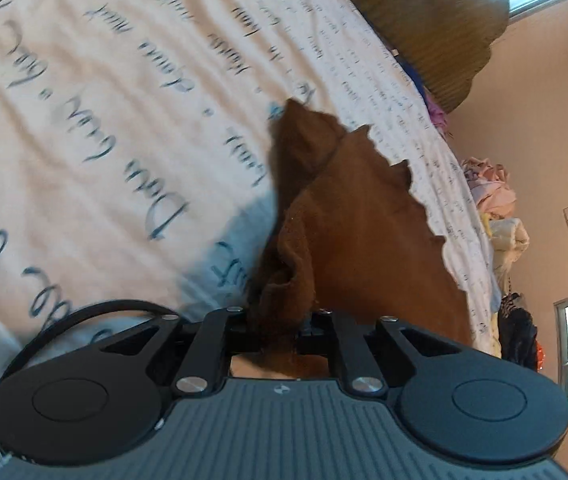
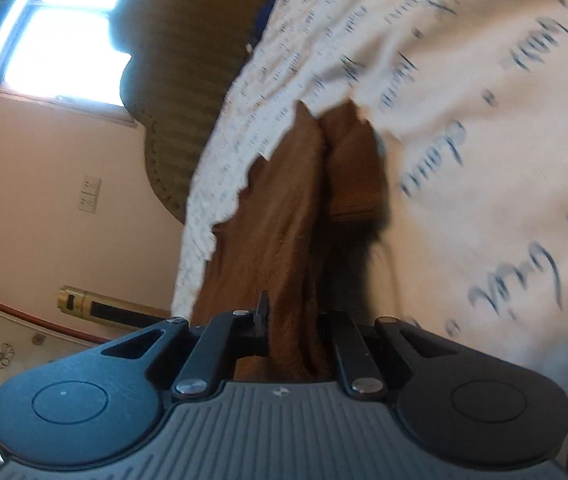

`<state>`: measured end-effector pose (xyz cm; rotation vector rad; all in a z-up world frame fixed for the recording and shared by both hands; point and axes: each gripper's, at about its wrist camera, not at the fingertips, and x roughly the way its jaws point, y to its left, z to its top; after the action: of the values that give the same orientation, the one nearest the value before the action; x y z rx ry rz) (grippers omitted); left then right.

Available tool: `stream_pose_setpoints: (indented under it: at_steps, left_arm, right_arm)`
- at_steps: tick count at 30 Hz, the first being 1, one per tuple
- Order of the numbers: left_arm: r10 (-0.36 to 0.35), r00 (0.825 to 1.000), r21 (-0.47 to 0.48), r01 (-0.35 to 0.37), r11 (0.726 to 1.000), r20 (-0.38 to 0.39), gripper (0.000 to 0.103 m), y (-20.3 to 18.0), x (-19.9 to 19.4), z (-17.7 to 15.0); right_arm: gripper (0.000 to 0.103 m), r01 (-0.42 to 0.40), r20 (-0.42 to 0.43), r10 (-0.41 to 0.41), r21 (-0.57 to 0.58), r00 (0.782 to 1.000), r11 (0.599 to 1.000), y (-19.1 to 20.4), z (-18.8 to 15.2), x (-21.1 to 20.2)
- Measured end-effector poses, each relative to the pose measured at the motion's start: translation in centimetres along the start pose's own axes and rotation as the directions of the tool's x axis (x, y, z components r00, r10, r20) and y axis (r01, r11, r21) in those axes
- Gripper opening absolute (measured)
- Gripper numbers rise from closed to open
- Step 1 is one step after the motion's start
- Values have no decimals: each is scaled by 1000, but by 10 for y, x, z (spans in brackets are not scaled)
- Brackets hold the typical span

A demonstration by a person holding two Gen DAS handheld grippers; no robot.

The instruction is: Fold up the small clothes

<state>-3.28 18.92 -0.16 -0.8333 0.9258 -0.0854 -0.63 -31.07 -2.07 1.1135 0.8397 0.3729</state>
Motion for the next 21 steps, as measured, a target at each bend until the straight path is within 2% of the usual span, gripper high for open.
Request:
stream_pose_setpoints:
  at_steps: [2, 3, 4, 5, 6, 7, 8, 10, 11, 12, 13, 16, 18, 21]
  left_arm:
    - [-24, 1000, 0, 24, 1000, 13, 22, 2, -14, 4]
    - [0, 999, 44, -1, 999, 40, 32, -5, -25, 10]
    - [20, 995, 101, -30, 994, 100, 46, -14, -40, 18]
    - [23, 984, 153, -50, 987, 174, 55, -25, -54, 26]
    - [21, 969, 200, -72, 977, 245, 69, -36, -64, 35]
    - [26, 948, 251, -110, 962, 317, 75, -50, -71, 45]
    - [33, 928, 304, -155, 940, 372, 74, -66, -70, 55]
    - [37, 891, 426, -252, 869, 452, 69, -97, -50, 68]
    - [31, 891, 498, -282, 820, 454, 69, -113, -29, 75]
    - [38, 903, 552, -294, 780, 427, 67, -126, -6, 80]
    - [47, 918, 586, -290, 756, 394, 56, -135, 16, 86]
    - [89, 970, 657, -220, 721, 228, 55, -148, 83, 98]
    - [103, 983, 653, -179, 736, 154, 56, -146, 111, 103]
    - [100, 991, 630, -134, 765, 90, 56, -140, 137, 110]
  right_arm:
    - [14, 55, -18, -54, 56, 998, 997, -11, -4, -4]
    - [16, 55, -14, -55, 60, 998, 997, -12, 0, -11]
    - [19, 67, 18, -68, 49, 998, 997, -8, 7, -22]
    - [29, 87, 63, -88, 16, 994, 996, -1, 14, -33]
    - [42, 106, 116, -101, -33, 988, 994, 7, 24, -44]
    - [48, 125, 169, -108, -89, 980, 988, 18, 34, -52]
    - [55, 143, 209, -110, -150, 972, 978, 29, 43, -55]
    - [55, 204, 232, -136, -302, 963, 931, 57, 65, -42]
    - [55, 223, 226, -144, -381, 963, 897, 70, 73, -28]
    - [55, 241, 216, -155, -468, 964, 850, 80, 82, -9]
    - [55, 253, 196, -173, -530, 965, 810, 87, 90, 12]
    - [55, 288, 116, -279, -624, 953, 726, 89, 112, 79]
    - [55, 285, 72, -314, -641, 947, 712, 84, 122, 110]
    - [53, 244, 16, -303, -634, 953, 734, 76, 130, 139]
